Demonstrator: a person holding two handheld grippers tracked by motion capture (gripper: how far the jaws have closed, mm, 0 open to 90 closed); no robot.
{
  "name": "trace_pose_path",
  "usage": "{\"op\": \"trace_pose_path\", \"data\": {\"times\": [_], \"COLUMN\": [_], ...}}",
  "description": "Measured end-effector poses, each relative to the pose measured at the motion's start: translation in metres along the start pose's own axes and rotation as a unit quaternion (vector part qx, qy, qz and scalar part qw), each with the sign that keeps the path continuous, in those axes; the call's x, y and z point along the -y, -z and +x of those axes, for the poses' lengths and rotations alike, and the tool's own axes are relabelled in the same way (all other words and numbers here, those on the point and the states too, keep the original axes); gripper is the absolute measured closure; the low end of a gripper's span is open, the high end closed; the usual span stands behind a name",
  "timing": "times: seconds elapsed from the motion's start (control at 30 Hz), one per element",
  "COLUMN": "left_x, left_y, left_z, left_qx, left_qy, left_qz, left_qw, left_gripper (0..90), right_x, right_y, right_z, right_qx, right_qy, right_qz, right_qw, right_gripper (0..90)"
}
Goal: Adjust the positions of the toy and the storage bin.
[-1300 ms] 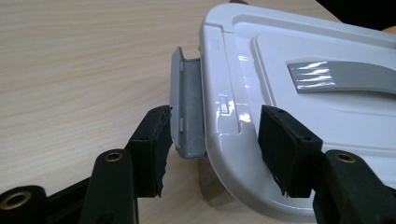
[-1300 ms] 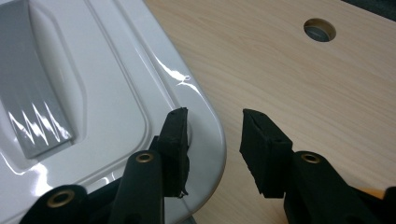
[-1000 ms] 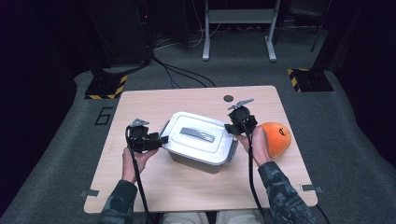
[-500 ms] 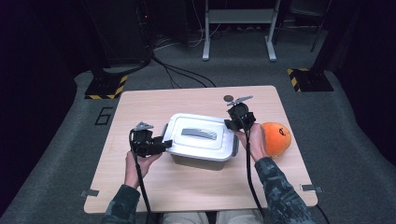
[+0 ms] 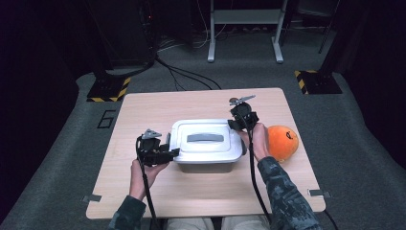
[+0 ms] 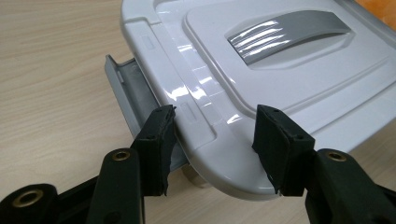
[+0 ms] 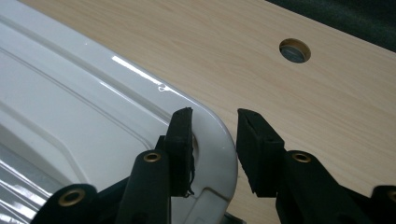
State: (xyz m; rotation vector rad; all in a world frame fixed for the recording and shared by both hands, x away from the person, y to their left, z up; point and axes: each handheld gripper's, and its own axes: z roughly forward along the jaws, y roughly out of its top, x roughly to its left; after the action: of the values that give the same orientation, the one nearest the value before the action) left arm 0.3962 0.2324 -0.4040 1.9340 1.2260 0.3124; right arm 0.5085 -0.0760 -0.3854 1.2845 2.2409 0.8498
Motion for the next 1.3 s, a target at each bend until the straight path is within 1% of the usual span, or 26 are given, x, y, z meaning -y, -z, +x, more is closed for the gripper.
{"op": "trace_pose_path", "data": {"times": [0.17,0.23,0.3,0.33,0.37,0.4,0.43,0.47,0.5,0.53,0.57,0.63,0.67,0.7,0.73,0.83,0.87,0.9,0.93,0.97,1.1,1.17,1.27,1.3], "left_x": [0.003,0.003,0.003,0.002,0.002,0.002,0.001,0.001,0.000,-0.001,-0.002,-0.003,-0.003,-0.003,-0.003,-0.001,-0.001,0.000,0.001,0.002,0.003,0.003,0.004,0.004], "left_y": [0.002,0.002,0.002,0.001,0.000,-0.001,-0.003,-0.004,-0.005,-0.005,-0.006,-0.007,-0.008,-0.008,-0.008,-0.006,-0.005,-0.005,-0.004,-0.004,-0.003,-0.003,-0.002,-0.001], "left_z": [-0.005,-0.006,-0.005,-0.004,-0.003,-0.002,-0.001,-0.001,0.001,0.001,0.002,0.004,0.005,0.005,0.005,0.006,0.007,0.007,0.008,0.007,0.004,0.003,-0.001,-0.003], "left_qx": [0.005,0.007,0.007,0.008,0.011,0.016,0.019,0.018,0.020,0.019,0.020,0.021,0.022,0.026,0.025,0.031,0.032,0.034,0.038,0.038,0.033,0.031,0.029,0.032], "left_qy": [-0.007,-0.005,-0.005,-0.003,0.000,0.004,0.007,0.011,0.007,0.010,0.009,0.008,0.008,0.011,0.014,0.015,0.016,0.017,0.014,0.020,0.021,0.022,0.019,0.018], "left_qz": [0.000,-0.003,0.000,0.001,0.003,0.005,0.005,0.004,0.007,0.006,0.006,0.008,0.007,0.005,0.005,0.004,0.004,0.003,0.004,0.003,0.002,0.001,0.000,0.000], "left_qw": [1.0000,1.0000,1.0000,1.0000,0.9999,0.9999,0.9998,0.9998,0.9998,0.9998,0.9997,0.9997,0.9997,0.9996,0.9996,0.9994,0.9993,0.9993,0.9992,0.9991,0.9993,0.9993,0.9994,0.9993], "left_gripper": [47.5,47.6,47.4,47.1,45.6,43.5,41.4,39.4,38.2,36.9,36.3,35.6,35.7,36.0,36.7,39.0,40.6,41.7,42.7,42.9,42.7,42.6,42.7,42.7], "right_x": [-0.003,-0.004,-0.004,-0.004,-0.004,-0.003,-0.001,0.000,0.001,0.002,0.003,0.005,0.006,0.007,0.008,0.009,0.009,0.008,0.007,0.006,0.001,-0.001,-0.003,-0.003], "right_y": [-0.003,-0.005,-0.005,-0.004,-0.004,-0.003,-0.002,0.000,0.001,0.004,0.005,0.005,0.004,0.003,0.003,0.002,0.001,0.000,-0.001,-0.002,-0.004,-0.006,-0.007,-0.008], "right_z": [0.002,0.001,0.001,0.000,-0.001,-0.002,-0.004,-0.004,-0.005,-0.005,-0.006,-0.007,-0.008,-0.009,-0.012,-0.015,-0.016,-0.016,-0.016,-0.016,-0.014,-0.013,-0.013,-0.013], "right_qx": [0.005,0.002,0.001,0.001,-0.003,-0.016,-0.018,-0.018,-0.017,-0.013,-0.014,-0.012,-0.013,-0.014,-0.021,-0.031,-0.034,-0.034,-0.036,-0.037,-0.037,-0.034,-0.033,-0.033], "right_qy": [0.009,0.005,0.001,-0.001,-0.002,-0.014,-0.017,-0.025,-0.025,-0.032,-0.031,-0.035,-0.041,-0.044,-0.052,-0.064,-0.062,-0.067,-0.068,-0.065,-0.062,-0.056,-0.055,-0.054], "right_qz": [-0.003,-0.005,-0.005,-0.005,-0.004,-0.001,-0.011,-0.018,-0.021,-0.019,-0.021,-0.010,-0.002,0.001,-0.003,-0.008,-0.011,-0.010,-0.009,-0.011,-0.004,-0.007,-0.006,-0.006], "right_qw": [0.9999,1.0000,1.0000,1.0000,1.0000,0.9998,0.9996,0.9994,0.9993,0.9992,0.9992,0.9993,0.9991,0.9989,0.9984,0.9975,0.9974,0.9971,0.9970,0.9971,0.9973,0.9978,0.9979,0.9980], "right_gripper": [65.4,65.1,64.4,61.0,54.6,52.2,51.9,51.8,50.7,48.9,48.8,47.2,46.8,46.8,48.2,55.7,57.5,58.3,59.5,60.7,65.2,65.3,65.1,65.0]}}
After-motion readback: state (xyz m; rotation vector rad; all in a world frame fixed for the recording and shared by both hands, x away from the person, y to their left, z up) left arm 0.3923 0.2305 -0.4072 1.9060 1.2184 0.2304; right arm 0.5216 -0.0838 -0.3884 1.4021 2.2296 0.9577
